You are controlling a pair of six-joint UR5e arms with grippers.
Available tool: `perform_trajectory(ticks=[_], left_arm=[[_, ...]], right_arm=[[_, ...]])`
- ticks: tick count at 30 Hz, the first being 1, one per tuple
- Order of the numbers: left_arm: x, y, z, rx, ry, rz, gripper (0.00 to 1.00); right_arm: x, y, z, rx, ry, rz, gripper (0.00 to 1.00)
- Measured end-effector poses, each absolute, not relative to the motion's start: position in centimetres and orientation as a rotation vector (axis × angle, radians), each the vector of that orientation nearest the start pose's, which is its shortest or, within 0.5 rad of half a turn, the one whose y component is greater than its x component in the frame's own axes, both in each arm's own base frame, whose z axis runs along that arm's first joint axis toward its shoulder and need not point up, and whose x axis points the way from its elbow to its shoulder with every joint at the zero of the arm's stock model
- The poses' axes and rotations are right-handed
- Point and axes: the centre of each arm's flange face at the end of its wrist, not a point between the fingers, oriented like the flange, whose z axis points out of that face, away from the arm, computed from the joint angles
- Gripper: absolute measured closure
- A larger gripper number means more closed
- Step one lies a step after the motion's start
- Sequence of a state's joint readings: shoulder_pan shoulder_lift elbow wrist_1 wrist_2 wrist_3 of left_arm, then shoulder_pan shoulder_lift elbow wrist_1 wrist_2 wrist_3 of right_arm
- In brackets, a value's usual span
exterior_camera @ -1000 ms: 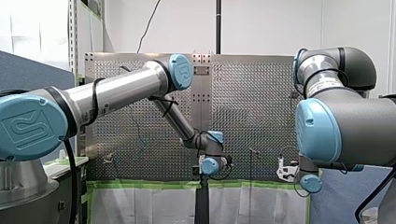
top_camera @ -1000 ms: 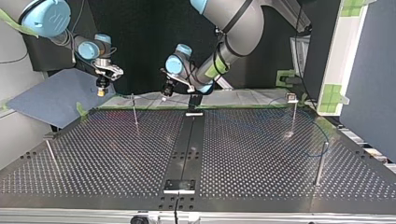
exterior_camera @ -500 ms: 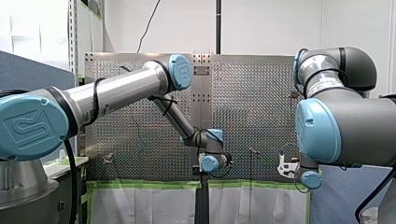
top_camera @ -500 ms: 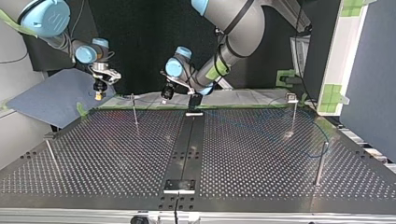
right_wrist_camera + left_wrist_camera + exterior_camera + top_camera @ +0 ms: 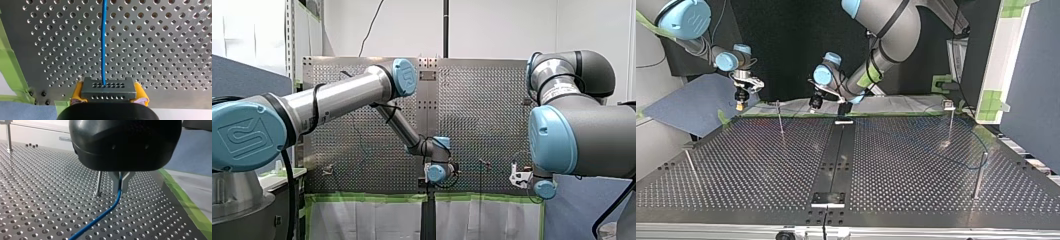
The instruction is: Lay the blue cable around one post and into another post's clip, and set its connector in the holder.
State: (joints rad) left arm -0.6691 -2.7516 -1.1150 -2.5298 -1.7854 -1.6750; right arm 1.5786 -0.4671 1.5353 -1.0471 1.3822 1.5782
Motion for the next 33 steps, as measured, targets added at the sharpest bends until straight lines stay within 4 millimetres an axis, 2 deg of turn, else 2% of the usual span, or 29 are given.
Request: perform_trajectory(ticks=[27, 30, 32, 33], left_arm=[[53.86, -56.42, -4.51, 0.315, 1.685, -0.388, 1.0], [53.61, -56.65, -4.51, 0.319, 1.685, -0.392, 0.94], [53.48, -56.79, -4.51, 0.322, 1.684, -0.394, 0.84], [53.41, -56.86, -4.5, 0.323, 1.684, -0.396, 0.84]], right_arm=[[15.78, -67.13, -8.66, 1.362, -1.125, 1.367, 0.95], [15.96, -67.08, -8.66, 1.366, -1.122, 1.371, 0.95], [16.01, -67.07, -8.66, 1.368, -1.12, 1.373, 0.95], [16.02, -67.07, -8.66, 1.368, -1.12, 1.373, 0.95]])
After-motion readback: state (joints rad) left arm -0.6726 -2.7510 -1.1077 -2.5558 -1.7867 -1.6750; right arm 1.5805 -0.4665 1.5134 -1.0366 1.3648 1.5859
